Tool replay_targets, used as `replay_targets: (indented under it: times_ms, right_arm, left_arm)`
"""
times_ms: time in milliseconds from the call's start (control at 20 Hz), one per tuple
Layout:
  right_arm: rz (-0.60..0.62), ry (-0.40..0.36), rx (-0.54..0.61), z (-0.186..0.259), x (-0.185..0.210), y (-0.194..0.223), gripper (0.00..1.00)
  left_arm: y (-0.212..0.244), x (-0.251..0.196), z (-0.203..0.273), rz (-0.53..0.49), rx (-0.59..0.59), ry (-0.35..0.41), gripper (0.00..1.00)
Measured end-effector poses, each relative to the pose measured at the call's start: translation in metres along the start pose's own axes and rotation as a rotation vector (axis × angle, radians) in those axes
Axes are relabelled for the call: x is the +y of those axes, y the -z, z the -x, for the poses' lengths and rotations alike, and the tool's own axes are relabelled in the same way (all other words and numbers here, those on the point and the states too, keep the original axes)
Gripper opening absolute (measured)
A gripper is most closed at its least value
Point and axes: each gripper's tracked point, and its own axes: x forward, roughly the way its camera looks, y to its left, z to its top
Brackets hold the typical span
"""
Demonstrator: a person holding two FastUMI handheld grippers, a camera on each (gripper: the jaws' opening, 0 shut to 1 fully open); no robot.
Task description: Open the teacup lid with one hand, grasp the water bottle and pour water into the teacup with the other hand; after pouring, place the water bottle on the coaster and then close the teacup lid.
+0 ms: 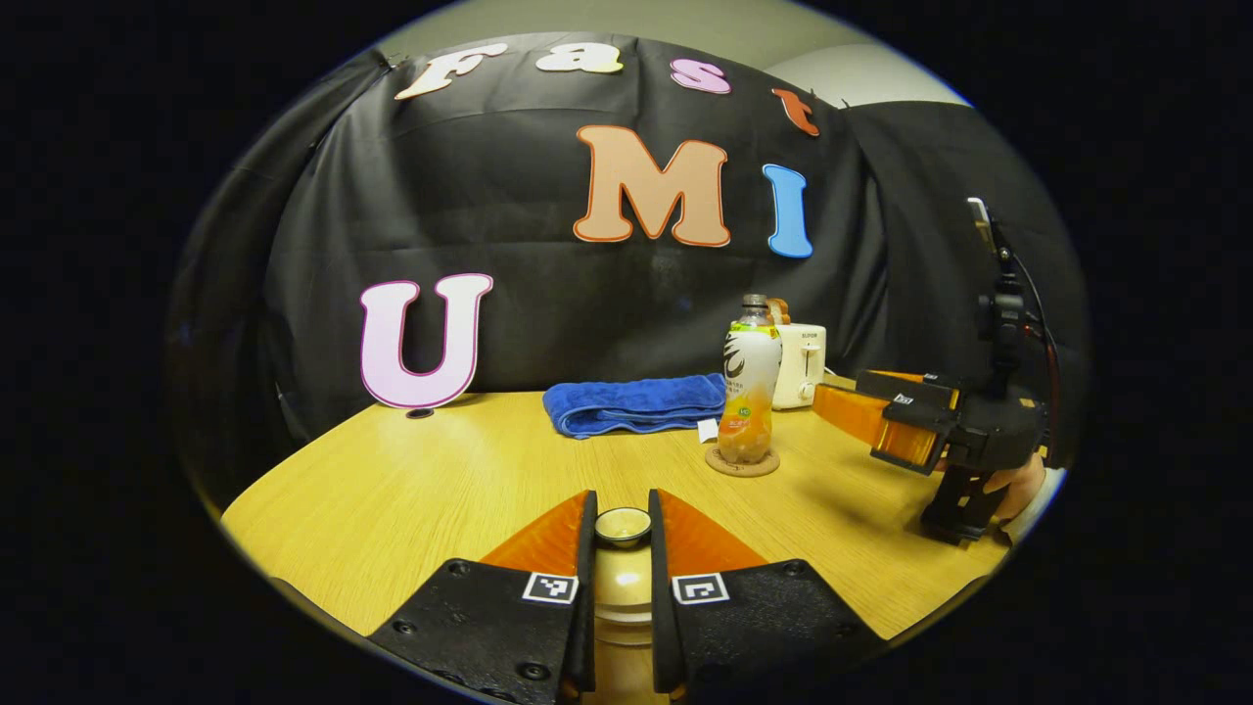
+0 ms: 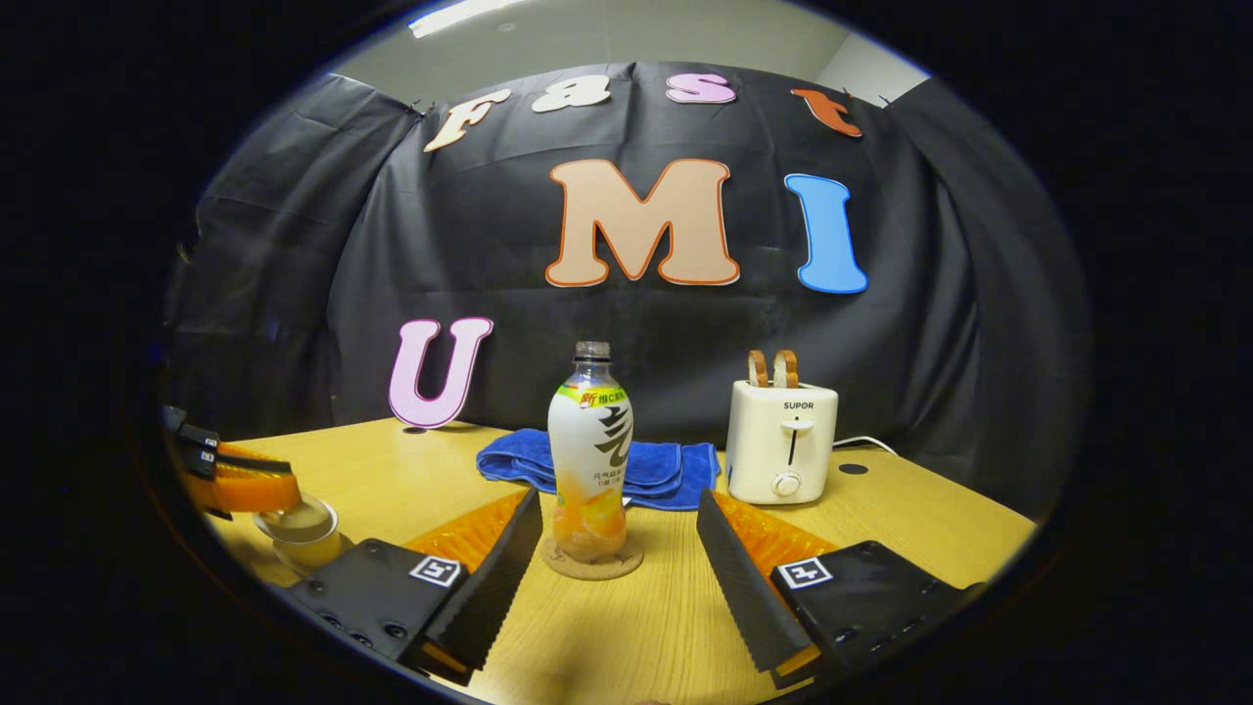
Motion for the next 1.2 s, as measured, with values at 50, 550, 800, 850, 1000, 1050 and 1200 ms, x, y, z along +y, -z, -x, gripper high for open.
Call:
replay_targets:
  times_ms: [50, 550, 800, 850, 1000, 1050, 1200]
  right_arm:
    - [0.001, -0.002, 0.0, 0.0, 0.001, 0.0, 0.96]
    - [0.019, -0.002, 0.013, 0.005, 0.002, 0.002, 1.0]
    - [-0.002, 0.007, 0.002, 0.018, 0.007, -0.003, 1.0]
    - [-0.011, 0.011, 0.005, 0.023, 0.008, -0.001, 1.0]
    - [-0.039, 0.02, 0.028, 0.038, 0.013, 0.008, 0.96]
    - [-0.044, 0.023, 0.038, 0.043, 0.015, 0.012, 0.96]
    - [-0.062, 0.043, 0.038, 0.057, 0.014, 0.017, 0.96]
  left_arm:
    - [0.001, 0.0, 0.0, -0.007, 0.0, -0.001, 0.2]
    - [0.005, -0.005, 0.002, -0.039, -0.009, -0.004, 0.28]
    - [-0.007, 0.01, 0.009, -0.039, -0.088, -0.073, 0.89]
    - [-0.01, 0.015, 0.012, -0.04, -0.106, -0.097, 0.93]
    - [-0.016, 0.027, 0.017, -0.033, -0.144, -0.158, 0.92]
    - [-0.017, 0.029, 0.019, -0.028, -0.152, -0.174, 0.93]
    - [-0.019, 0.032, 0.025, -0.012, -0.17, -0.203, 0.93]
